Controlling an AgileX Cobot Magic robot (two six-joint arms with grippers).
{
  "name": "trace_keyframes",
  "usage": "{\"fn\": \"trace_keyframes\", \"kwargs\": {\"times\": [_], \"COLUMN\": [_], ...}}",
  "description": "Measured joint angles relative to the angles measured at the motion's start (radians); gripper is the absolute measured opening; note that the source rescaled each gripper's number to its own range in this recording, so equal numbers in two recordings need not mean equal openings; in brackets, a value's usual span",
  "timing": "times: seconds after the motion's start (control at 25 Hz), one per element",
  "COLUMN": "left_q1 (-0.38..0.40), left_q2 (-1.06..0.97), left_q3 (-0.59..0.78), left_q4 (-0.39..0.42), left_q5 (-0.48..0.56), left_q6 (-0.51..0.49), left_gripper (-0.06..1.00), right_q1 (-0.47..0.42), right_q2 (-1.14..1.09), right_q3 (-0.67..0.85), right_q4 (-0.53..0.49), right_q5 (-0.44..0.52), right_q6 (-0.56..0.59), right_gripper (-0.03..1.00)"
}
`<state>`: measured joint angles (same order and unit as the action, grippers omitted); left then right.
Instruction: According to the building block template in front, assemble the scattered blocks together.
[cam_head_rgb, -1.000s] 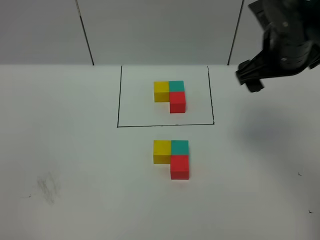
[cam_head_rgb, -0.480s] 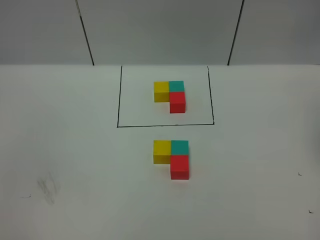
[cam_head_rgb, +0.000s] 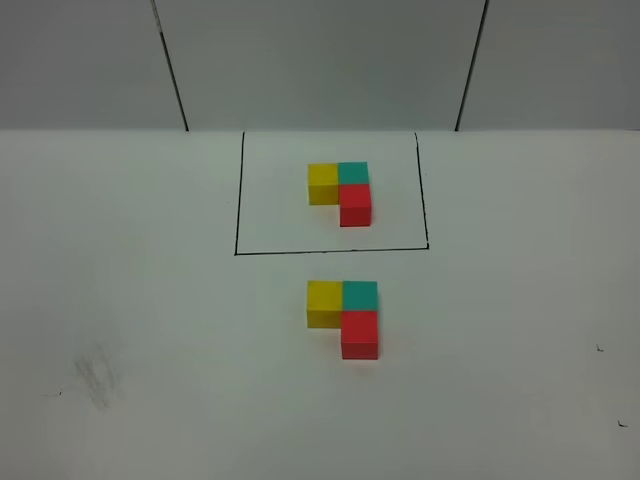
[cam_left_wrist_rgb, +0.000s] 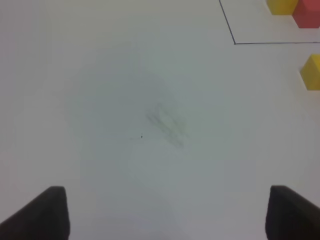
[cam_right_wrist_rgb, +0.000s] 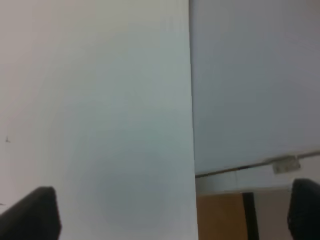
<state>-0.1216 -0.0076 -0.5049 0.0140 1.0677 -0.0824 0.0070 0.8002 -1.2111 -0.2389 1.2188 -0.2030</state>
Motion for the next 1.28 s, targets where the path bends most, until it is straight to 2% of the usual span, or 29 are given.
{"fn": "trace_keyframes", "kwargs": {"times": [0.2,0.36,0.72,0.92,1.16,1.28], "left_q1": [0.0,0.0,0.0,0.0,0.0,0.0], "left_q2": [0.0,0.0,0.0,0.0,0.0,0.0], "left_q3": [0.0,0.0,0.0,0.0,0.0,0.0], "left_q4": [0.0,0.0,0.0,0.0,0.0,0.0], "left_q5": [0.0,0.0,0.0,0.0,0.0,0.0], "left_q6": [0.0,0.0,0.0,0.0,0.0,0.0], "left_gripper": [0.76,0.76,0.76,0.76,0.76,0.76], "right_q1": [0.0,0.0,0.0,0.0,0.0,0.0], "right_q2": [-0.272,-0.45,-0.743,-0.808,-0.808,-0.808], "right_q3": [0.124,0.208,0.387,0.518,0.641,0.692], "right_q4": [0.0,0.032,0.206,0.251,0.272,0.295], "right_q5": [0.005,0.004,0.005,-0.023,-0.156,-0.181], "right_q6": [0.096,0.125,0.16,0.174,0.216,0.233], "right_gripper": [0.87,0.83,0.82,0.82,0.82,0.82]}}
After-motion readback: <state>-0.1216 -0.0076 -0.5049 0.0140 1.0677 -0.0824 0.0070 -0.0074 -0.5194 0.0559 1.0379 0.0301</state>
